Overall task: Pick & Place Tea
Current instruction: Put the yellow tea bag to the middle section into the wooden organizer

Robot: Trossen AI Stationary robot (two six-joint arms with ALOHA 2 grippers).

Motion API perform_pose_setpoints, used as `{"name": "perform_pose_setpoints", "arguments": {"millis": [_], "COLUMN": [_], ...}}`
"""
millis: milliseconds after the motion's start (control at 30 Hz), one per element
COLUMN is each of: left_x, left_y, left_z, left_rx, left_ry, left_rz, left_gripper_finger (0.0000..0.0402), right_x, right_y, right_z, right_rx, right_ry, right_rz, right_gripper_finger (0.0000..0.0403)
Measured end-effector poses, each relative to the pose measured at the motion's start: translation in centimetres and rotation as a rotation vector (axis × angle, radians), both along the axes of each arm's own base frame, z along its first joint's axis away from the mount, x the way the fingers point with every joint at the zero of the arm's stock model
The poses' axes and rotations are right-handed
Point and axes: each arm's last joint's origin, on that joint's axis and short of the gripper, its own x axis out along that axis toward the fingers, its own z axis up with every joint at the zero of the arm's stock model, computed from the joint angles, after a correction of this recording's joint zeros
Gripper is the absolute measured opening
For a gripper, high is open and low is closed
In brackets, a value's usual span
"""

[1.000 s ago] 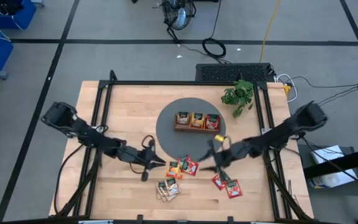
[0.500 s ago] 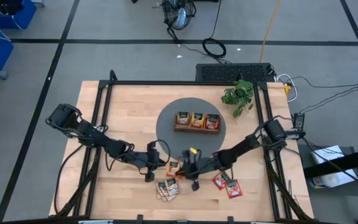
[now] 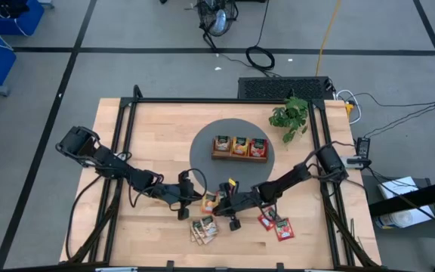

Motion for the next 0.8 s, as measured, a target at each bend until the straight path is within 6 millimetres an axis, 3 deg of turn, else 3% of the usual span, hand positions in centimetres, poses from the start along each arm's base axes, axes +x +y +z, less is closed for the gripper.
{"name": "perform_pose_setpoints", "arguments": {"millis": [267,433,533,800], "left_x": [0.0,0.1,0.4,1.0], "left_y": [0.1,0.6,1.9,4.9], "left_z": [-0.2,-0.1,-0.2,-0.9], "left_rx": [0.015,0.017,-0.070,-0.389], "left_ry": [0.011,-0.018,-0.010,0.185], "left_rz": [0.009,0.170,0.276,0.163], "left_gripper_finger": [0.0042,0.0057,0.0084,0.0149], "right_x": [-0.1,-0.3,-0.4,-0.7], "right_y": [-0.4,-0.8,-1.0,-1.1], "right_z": [-0.2,-0.6,-0.7,-1.0], "right_rx": [0.000,0.002,0.004,0.029], "right_ry": [0.041,0.061,0.067,0.056], "right_rz": [-0.019,-0.031,-0.035,-0.018], "right_gripper_finger": [0.0000,0.0000,0.0000,0.0000]}}
